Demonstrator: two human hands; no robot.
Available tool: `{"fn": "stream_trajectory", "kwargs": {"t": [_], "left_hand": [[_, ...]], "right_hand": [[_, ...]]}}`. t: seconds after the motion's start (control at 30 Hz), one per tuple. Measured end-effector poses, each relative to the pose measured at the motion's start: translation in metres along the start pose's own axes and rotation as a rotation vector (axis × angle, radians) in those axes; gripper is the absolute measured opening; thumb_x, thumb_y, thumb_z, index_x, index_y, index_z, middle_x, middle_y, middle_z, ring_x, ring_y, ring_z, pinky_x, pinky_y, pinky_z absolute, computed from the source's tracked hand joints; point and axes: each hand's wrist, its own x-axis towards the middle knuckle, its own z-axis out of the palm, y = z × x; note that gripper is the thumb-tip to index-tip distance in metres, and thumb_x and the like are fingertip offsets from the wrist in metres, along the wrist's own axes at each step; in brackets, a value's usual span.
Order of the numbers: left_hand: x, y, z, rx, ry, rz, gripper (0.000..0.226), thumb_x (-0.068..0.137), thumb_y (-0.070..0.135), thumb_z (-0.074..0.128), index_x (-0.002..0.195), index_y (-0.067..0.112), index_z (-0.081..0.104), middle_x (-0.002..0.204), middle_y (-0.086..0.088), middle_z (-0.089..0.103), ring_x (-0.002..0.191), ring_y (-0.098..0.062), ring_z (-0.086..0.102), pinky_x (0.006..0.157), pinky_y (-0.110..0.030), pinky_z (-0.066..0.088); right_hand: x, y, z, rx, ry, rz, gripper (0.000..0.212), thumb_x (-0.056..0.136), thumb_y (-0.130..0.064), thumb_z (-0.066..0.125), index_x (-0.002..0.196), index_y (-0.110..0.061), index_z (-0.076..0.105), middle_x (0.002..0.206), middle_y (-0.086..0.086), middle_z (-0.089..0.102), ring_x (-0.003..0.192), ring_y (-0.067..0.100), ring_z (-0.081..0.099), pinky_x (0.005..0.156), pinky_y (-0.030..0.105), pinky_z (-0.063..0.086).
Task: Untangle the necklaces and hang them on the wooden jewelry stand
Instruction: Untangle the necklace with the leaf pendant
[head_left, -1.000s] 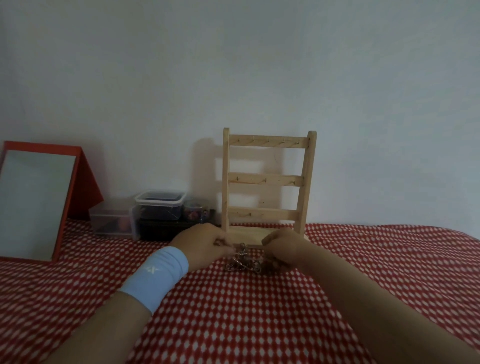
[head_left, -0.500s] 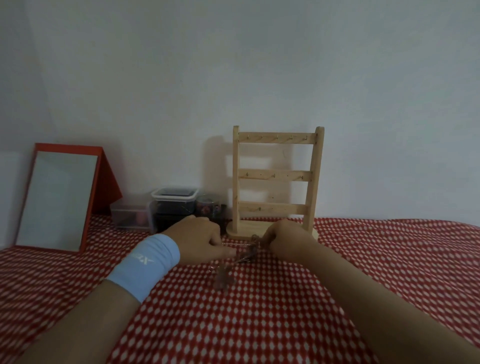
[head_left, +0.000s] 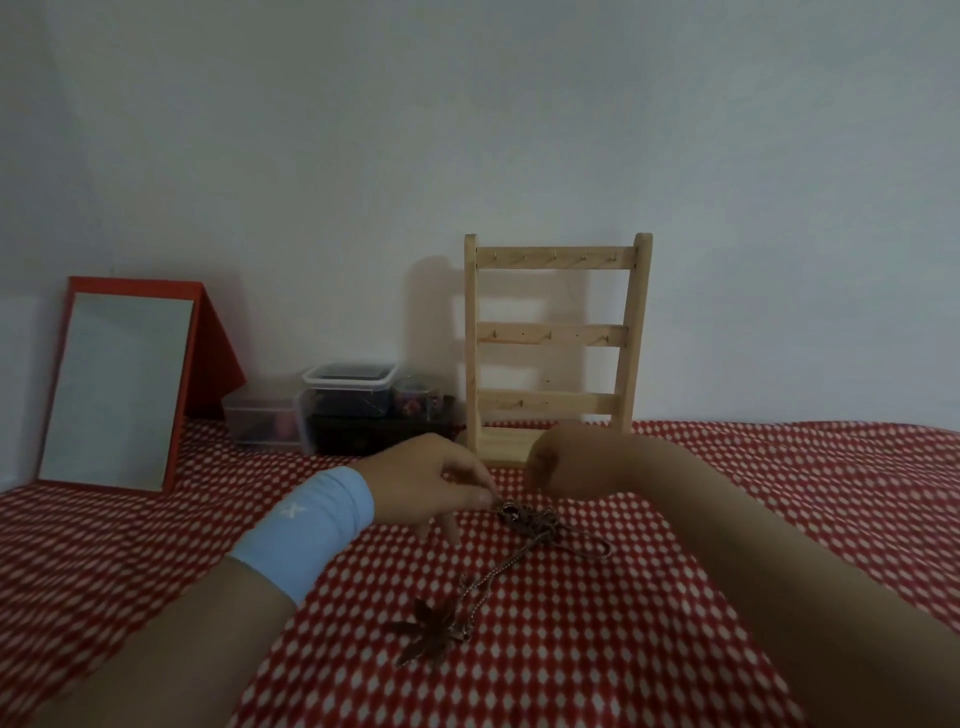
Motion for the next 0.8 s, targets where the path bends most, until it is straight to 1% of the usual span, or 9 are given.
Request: {"fn": "stream_trajectory", "kwargs": {"t": [0.1,0.17,0.2,0.3,0.4,0.57,0.63,0.73,0.8], "left_hand": [[0.026,-0.012,0.007,0.202,0.057,-0.038,0.022,0.093,0.028,0.064,0.114,0.023,0.070,0.108,0.007,0.067,0.089,-0.013,0.068,0.073,-0.018,0.051],[0.041,-0.020,0.012,0.320,0.049,-0.076,0.022,0.092,0.031,0.063,0.111,0.023,0.073,0.103,0.006,0.067,0.095,-0.012,0.063,0.088,-0.024,0.049],[0.046,-0.022,0.015,0.329,0.045,-0.092,0.021,0.092,0.032,0.064,0.107,0.022,0.075,0.099,0.007,0.067,0.094,-0.012,0.062,0.090,-0.025,0.049],[0.058,-0.028,0.014,0.304,0.081,-0.092,0.018,0.086,0.032,0.072,0.099,0.021,0.078,0.098,0.008,0.072,0.091,-0.008,0.063,0.087,-0.020,0.047],[0.063,-0.033,0.010,0.249,0.047,-0.076,0.014,0.087,0.029,0.070,0.095,0.020,0.076,0.099,0.007,0.070,0.093,-0.009,0.062,0.087,-0.023,0.048],[0.069,-0.047,0.011,-0.213,0.154,-0.106,0.012,0.096,0.023,0.059,0.089,0.021,0.068,0.092,0.004,0.067,0.091,-0.012,0.062,0.088,-0.028,0.048],[0.071,-0.054,0.014,-0.436,0.219,-0.092,0.012,0.097,0.018,0.057,0.090,0.017,0.067,0.092,-0.003,0.071,0.091,-0.018,0.066,0.091,-0.036,0.053],[0.071,-0.054,0.020,-0.796,0.252,-0.062,0.012,0.099,0.012,0.053,0.096,0.011,0.064,0.083,-0.004,0.072,0.079,-0.016,0.070,0.076,-0.033,0.058],[0.074,-0.054,0.023,-0.819,0.287,-0.052,0.010,0.099,0.012,0.053,0.099,0.010,0.063,0.082,-0.003,0.073,0.079,-0.017,0.070,0.078,-0.035,0.058]], "right_hand": [[0.020,-0.004,0.013,-0.014,0.029,-0.021,0.022,0.099,-0.036,0.060,0.110,-0.023,0.075,0.105,-0.007,0.072,0.097,0.010,0.065,0.097,0.035,0.055],[0.028,-0.003,0.017,-0.041,0.031,-0.022,0.030,0.097,-0.044,0.063,0.111,-0.021,0.076,0.103,-0.005,0.073,0.090,0.009,0.064,0.080,0.022,0.052],[0.032,-0.002,0.018,-0.039,0.024,-0.033,0.030,0.094,-0.045,0.066,0.110,-0.021,0.076,0.103,-0.005,0.073,0.089,0.007,0.063,0.074,0.019,0.048],[0.044,0.004,0.018,0.036,-0.022,-0.080,0.025,0.088,-0.044,0.074,0.104,-0.026,0.080,0.099,-0.012,0.074,0.092,0.005,0.065,0.085,0.025,0.054],[0.053,0.012,0.015,0.075,-0.095,-0.112,0.023,0.090,-0.044,0.071,0.104,-0.027,0.079,0.099,-0.011,0.076,0.094,0.008,0.069,0.094,0.033,0.057],[0.059,0.020,0.013,0.352,-0.118,-0.127,0.019,0.101,-0.037,0.059,0.107,-0.025,0.072,0.092,-0.003,0.073,0.077,0.007,0.066,0.070,0.025,0.054],[0.062,0.024,0.016,0.559,-0.119,-0.160,0.021,0.101,-0.029,0.060,0.113,-0.017,0.073,0.100,0.005,0.075,0.077,0.010,0.066,0.069,0.026,0.054],[0.065,0.027,0.022,0.884,-0.109,-0.180,0.021,0.099,-0.017,0.062,0.115,-0.007,0.072,0.104,0.009,0.075,0.079,0.014,0.066,0.069,0.027,0.055],[0.067,0.029,0.025,1.000,-0.087,-0.227,0.020,0.099,-0.016,0.062,0.113,-0.007,0.074,0.111,0.013,0.074,0.091,0.021,0.066,0.075,0.030,0.056]]}}
